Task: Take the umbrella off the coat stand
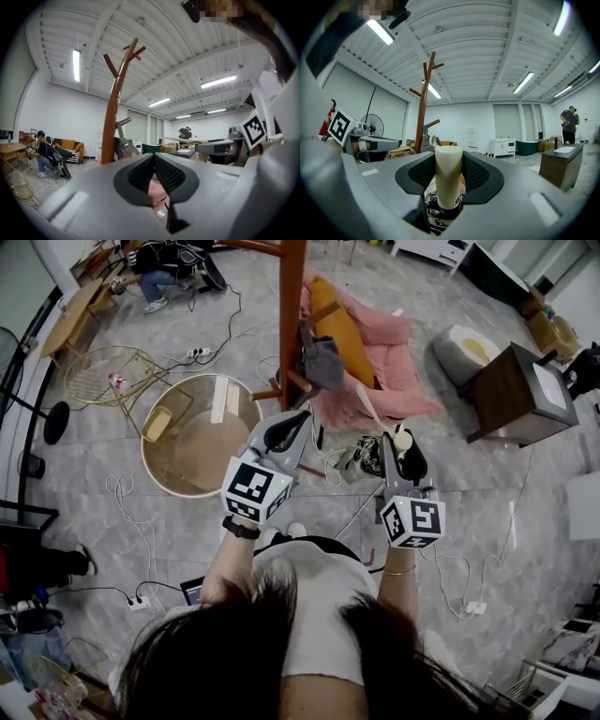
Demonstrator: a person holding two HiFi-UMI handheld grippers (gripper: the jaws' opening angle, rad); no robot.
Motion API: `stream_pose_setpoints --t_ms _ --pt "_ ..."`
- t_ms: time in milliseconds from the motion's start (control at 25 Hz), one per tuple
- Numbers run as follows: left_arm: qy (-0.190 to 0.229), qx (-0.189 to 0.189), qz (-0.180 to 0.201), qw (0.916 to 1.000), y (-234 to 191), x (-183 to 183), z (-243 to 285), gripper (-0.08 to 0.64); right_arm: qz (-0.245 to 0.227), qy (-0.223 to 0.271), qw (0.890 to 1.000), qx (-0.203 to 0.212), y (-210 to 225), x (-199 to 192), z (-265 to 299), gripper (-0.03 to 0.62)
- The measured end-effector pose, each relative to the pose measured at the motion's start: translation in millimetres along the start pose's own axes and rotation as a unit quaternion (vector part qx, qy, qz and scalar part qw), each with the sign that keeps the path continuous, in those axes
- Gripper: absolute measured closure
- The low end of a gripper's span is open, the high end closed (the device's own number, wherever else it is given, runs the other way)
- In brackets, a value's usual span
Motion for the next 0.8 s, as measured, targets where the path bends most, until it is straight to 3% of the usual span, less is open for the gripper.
stream_pose_setpoints --t_ms 400,800 --pt "0.017 -0.078 0.002 0.9968 47 8 45 0.502 -0.017 0.003 0.997 -0.077 43 3 -47 0.431" --pt "0.021 -0.131 0.0 0.9912 84 11 73 0.502 -0.042 -0.006 0.991 -0.128 68 -6 -84 0.431"
Point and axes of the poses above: the fingertips, and each gripper's own axes: z forward along the fingers, y to its right, x out of its top, the point moved 7 cm from there along -z, backward along the fingers, and after that the axes turned 14 degrees about z, right-handed, at the moved point
